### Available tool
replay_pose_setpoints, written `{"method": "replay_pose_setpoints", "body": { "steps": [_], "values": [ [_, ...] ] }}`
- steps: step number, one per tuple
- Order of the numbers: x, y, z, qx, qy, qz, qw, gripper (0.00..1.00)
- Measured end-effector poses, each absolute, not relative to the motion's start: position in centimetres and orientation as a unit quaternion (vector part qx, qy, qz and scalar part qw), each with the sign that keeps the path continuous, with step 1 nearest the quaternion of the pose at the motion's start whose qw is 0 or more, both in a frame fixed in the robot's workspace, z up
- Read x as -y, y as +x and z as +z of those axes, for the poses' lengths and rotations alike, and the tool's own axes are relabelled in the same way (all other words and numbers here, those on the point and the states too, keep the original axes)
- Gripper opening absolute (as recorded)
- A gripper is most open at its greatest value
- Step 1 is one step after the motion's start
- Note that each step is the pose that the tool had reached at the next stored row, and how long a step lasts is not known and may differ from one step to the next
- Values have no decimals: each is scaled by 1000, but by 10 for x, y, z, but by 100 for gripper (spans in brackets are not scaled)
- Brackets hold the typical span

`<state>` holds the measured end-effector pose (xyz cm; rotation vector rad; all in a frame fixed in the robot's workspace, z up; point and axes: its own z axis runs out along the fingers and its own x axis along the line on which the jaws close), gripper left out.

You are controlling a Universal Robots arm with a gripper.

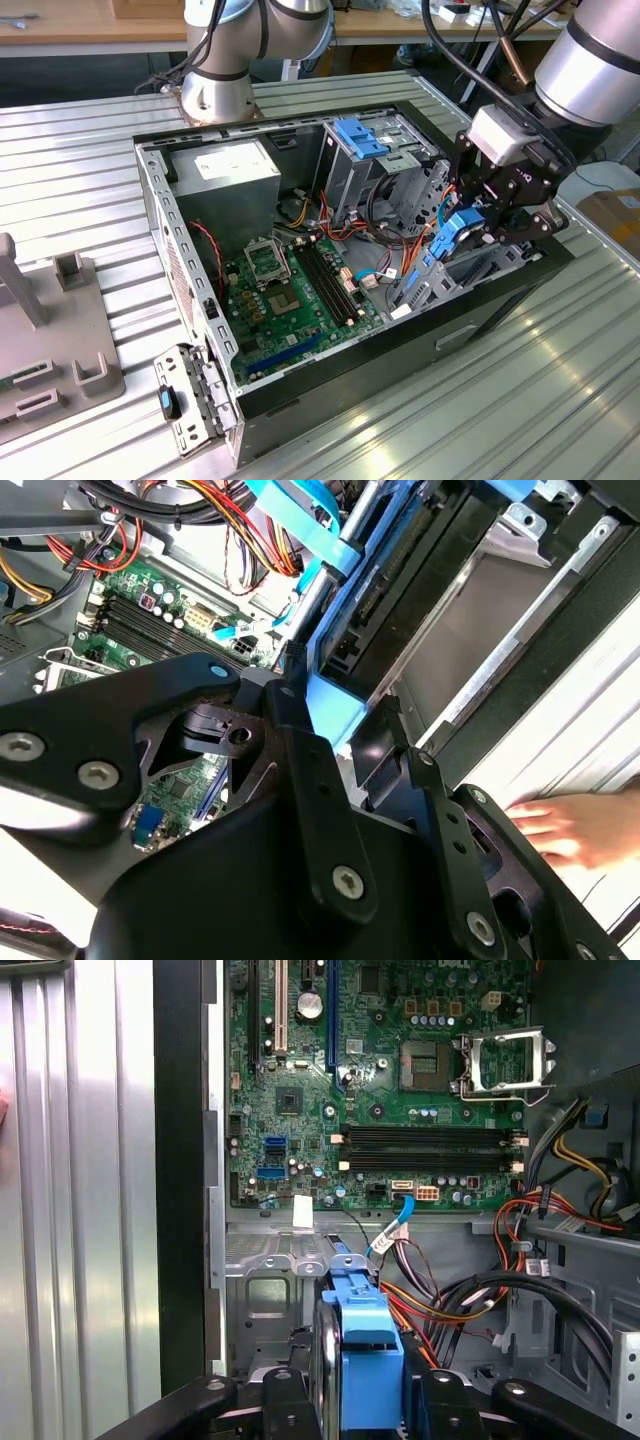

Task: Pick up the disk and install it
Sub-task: 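Insert the disk into the insertion slot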

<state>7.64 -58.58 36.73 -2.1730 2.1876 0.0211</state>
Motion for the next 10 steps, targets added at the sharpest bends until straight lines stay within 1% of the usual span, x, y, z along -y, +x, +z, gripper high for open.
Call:
{"method": "replay_pose_setpoints", "body": {
  "steps": [10],
  "values": [
    [586,76,367,-709,-704,7,29,44]
  ]
}}
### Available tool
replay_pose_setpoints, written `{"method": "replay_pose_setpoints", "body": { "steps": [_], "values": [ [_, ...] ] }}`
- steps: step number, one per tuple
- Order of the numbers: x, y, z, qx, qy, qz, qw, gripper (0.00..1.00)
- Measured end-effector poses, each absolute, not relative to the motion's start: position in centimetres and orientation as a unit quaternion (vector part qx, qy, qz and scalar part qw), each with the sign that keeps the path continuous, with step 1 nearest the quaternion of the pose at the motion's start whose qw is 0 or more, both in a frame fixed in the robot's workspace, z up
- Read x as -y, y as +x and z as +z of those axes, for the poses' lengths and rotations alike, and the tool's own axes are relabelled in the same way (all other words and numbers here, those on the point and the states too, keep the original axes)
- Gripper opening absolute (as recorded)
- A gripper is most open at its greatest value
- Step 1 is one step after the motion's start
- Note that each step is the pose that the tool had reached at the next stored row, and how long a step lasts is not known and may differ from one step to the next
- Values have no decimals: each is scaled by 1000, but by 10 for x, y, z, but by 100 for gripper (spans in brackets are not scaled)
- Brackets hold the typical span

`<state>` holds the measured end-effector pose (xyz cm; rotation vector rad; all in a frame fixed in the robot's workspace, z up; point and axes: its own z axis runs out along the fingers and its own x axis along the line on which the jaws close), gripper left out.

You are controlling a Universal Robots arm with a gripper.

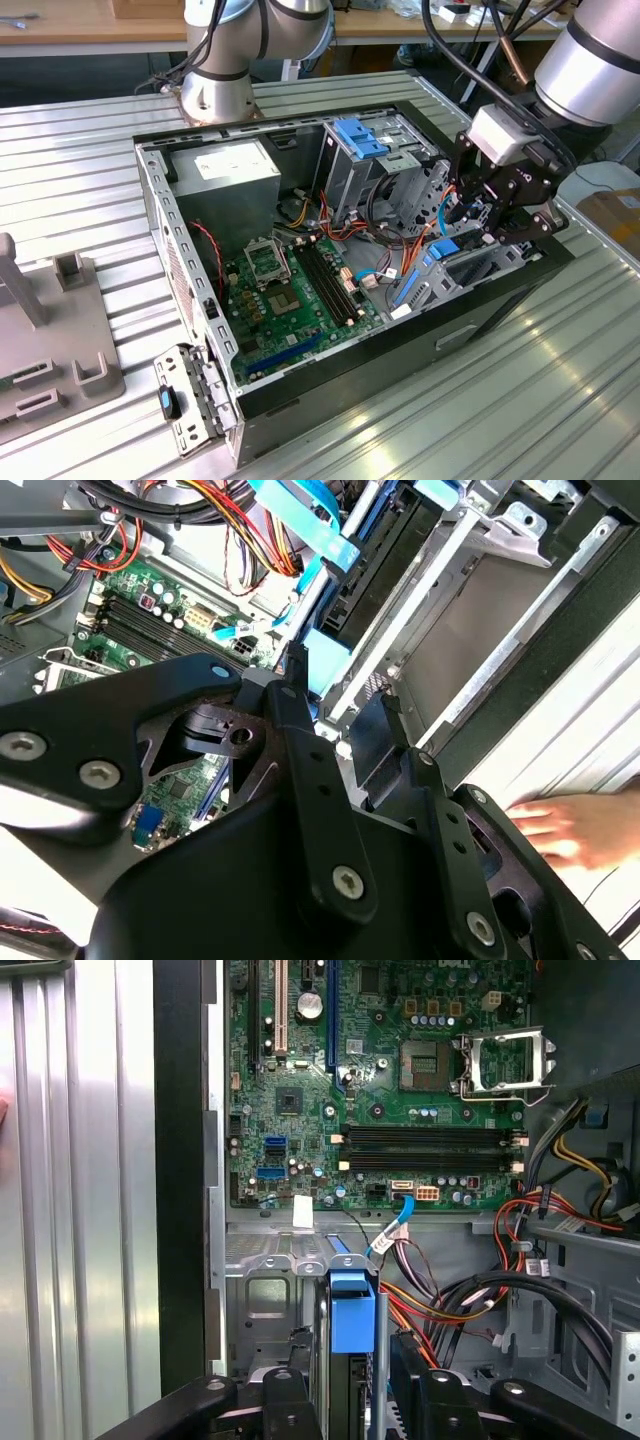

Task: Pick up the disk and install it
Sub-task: 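Insert the disk into the insertion slot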

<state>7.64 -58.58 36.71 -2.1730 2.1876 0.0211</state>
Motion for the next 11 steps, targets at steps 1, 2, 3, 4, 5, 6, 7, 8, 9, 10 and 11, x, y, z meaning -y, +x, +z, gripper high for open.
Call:
{"method": "replay_pose_setpoints", "body": {
  "steps": [1,2,3,4,5,6,7,8,9,10,11],
  "values": [
    [586,76,367,-709,-704,7,29,44],
    [586,76,368,-709,-704,7,29,44],
    [586,76,368,-709,-704,7,29,44],
    [586,76,369,-709,-704,7,29,44],
    [586,76,371,-709,-704,7,29,44],
    [586,76,371,-709,-704,7,29,44],
    [586,76,371,-709,-704,7,29,44],
    [586,76,372,-709,-704,7,29,44],
    [586,76,376,-709,-704,7,29,44],
    [586,76,380,-709,-704,7,29,44],
    [586,76,380,-709,-704,7,29,44]
  ]
}}
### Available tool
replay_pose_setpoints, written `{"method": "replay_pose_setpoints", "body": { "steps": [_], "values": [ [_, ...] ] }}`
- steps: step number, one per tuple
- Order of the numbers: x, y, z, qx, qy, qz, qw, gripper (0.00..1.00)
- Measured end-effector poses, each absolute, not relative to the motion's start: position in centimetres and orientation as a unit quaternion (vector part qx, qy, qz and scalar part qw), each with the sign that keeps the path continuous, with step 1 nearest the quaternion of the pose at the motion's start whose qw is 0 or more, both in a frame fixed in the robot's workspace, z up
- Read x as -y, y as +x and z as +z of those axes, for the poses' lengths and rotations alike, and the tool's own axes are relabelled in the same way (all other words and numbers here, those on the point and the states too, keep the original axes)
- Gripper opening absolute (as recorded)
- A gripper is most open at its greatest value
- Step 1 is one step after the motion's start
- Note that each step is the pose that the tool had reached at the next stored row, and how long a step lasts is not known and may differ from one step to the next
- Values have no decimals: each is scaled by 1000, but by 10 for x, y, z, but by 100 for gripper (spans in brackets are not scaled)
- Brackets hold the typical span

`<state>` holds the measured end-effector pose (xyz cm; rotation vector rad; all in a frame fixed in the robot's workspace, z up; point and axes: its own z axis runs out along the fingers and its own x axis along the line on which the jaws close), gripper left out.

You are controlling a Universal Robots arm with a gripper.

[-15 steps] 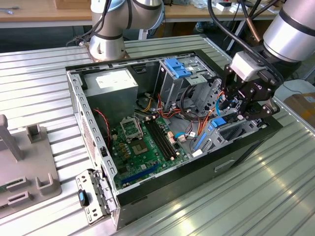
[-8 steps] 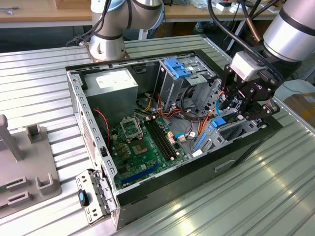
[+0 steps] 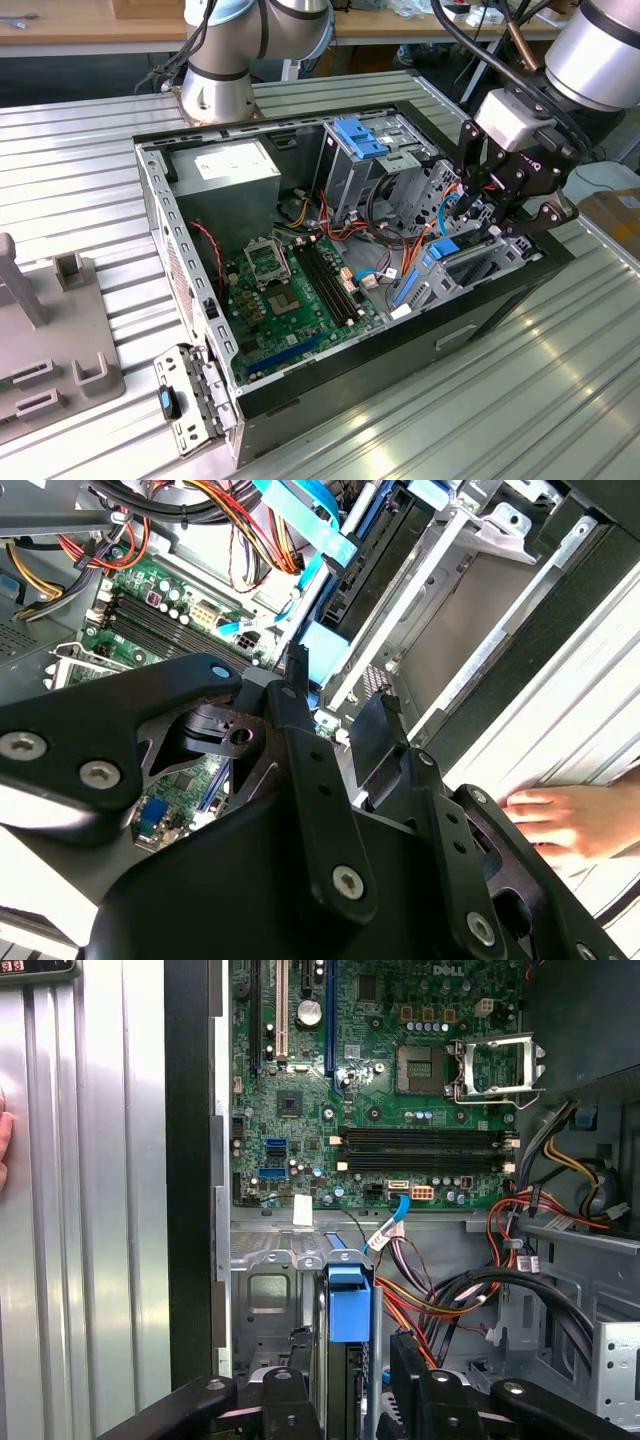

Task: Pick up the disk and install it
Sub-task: 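Insert the disk into the insertion slot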

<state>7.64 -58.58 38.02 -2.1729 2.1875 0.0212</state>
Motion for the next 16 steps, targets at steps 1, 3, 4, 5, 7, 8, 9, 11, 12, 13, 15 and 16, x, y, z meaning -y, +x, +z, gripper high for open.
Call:
{"method": "replay_pose_setpoints", "body": {
  "steps": [1,3,4,5,7,8,9,11,12,13,15,16],
  "values": [
    [586,76,380,-709,-704,7,29,44],
    [586,76,380,-709,-704,7,29,44],
    [586,76,380,-709,-704,7,29,44],
    [586,76,380,-709,-704,7,29,44],
    [586,76,380,-709,-704,7,29,44],
    [586,76,380,-709,-704,7,29,44],
    [586,77,380,-709,-704,7,29,44],
    [586,79,381,-709,-704,7,29,44],
    [586,84,380,-709,-704,7,29,44],
    [585,91,381,-709,-704,7,29,44],
    [585,100,380,-709,-704,7,29,44],
    [585,102,380,-709,-704,7,29,44]
  ]
}}
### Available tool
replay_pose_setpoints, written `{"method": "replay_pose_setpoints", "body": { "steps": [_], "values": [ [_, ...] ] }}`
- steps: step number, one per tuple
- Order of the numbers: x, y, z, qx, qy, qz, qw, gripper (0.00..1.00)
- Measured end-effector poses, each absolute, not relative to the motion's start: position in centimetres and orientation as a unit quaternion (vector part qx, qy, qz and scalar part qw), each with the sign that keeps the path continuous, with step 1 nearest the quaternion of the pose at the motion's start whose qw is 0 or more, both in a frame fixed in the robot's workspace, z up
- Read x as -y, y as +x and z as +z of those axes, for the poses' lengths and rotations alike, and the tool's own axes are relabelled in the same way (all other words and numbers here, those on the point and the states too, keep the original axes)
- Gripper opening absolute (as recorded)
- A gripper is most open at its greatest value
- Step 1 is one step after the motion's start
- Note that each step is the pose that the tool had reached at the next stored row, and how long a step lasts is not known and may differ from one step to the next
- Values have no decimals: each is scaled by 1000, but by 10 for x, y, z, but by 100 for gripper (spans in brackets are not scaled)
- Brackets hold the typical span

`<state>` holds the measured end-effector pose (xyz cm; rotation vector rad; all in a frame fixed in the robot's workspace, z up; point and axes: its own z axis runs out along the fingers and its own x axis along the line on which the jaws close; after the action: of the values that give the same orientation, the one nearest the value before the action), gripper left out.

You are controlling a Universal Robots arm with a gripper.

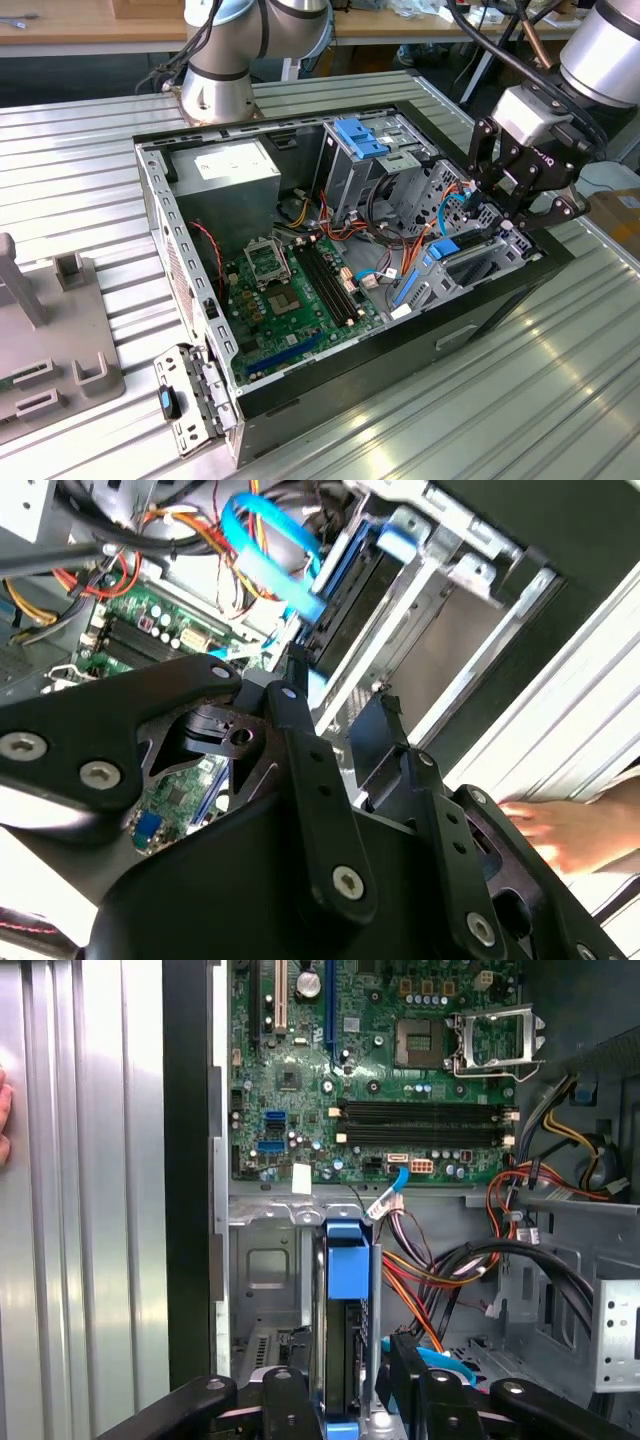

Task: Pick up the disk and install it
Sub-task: 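Insert the disk into the insertion slot, then insert the first disk wire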

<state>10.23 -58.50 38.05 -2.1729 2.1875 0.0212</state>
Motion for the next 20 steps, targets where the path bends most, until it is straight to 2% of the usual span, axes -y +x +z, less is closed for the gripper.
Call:
{"method": "replay_pose_setpoints", "body": {
  "steps": [20],
  "values": [
    [585,124,380,-709,-704,7,29,44]
  ]
}}
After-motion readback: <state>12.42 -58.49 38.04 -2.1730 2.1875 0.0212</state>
